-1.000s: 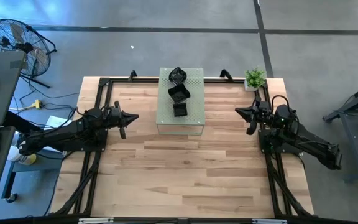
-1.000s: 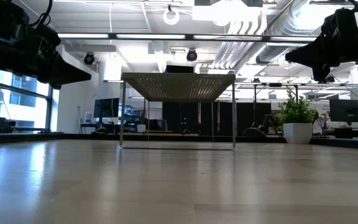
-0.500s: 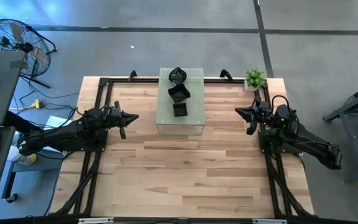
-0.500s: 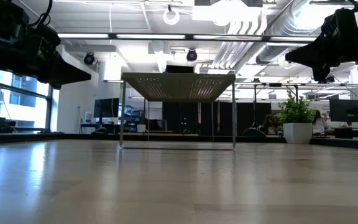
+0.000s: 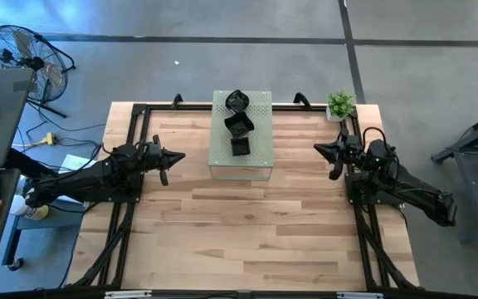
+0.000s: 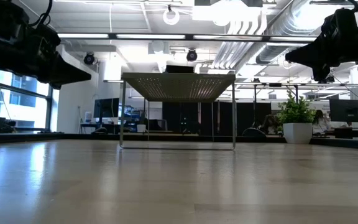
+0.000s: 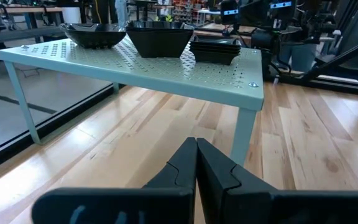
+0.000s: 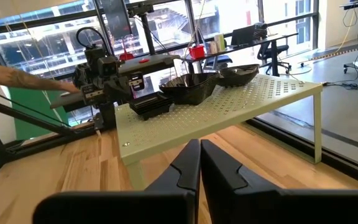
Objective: Pick & Place Mini shaped plates
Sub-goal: Return to Home Position
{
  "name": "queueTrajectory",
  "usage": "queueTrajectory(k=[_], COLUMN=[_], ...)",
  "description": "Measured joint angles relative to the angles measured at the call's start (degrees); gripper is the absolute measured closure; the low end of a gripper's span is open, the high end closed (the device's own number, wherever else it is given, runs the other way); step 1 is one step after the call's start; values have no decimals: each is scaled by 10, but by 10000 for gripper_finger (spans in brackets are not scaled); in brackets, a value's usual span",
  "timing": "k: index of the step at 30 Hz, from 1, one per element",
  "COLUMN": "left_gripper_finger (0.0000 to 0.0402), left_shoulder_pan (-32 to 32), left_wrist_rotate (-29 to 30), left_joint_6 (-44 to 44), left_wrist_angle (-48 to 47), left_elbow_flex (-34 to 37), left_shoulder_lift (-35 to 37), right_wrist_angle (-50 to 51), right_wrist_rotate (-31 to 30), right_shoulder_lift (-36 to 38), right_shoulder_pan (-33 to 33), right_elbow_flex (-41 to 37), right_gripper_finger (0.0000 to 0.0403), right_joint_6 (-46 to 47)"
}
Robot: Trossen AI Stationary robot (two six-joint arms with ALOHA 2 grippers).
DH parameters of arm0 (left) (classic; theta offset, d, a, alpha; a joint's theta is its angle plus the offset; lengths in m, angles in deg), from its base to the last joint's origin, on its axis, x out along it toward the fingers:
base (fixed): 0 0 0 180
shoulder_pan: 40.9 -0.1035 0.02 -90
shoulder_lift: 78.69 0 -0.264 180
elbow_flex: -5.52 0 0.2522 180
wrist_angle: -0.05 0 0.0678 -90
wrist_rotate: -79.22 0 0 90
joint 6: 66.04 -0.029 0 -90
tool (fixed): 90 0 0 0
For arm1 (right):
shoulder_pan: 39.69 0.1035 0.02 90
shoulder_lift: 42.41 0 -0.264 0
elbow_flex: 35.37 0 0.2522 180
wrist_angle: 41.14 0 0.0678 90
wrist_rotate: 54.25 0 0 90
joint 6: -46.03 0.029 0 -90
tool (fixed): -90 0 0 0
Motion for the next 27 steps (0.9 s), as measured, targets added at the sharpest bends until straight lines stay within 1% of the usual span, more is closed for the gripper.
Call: queueTrajectory(k=[27], left_gripper_finger=[401], left_shoulder_pan=[0], left_wrist_rotate=[0], left_joint_6=[0], left_wrist_angle=[0], left_elbow_flex=[0], left_shoulder_lift=[0], right_wrist_angle=[0], right_wrist_rotate=[0], right_shoulder_lift=[0], right_shoulder_pan=[0], right_elbow_flex=[0], right_gripper_finger=[400], right_joint_6=[0])
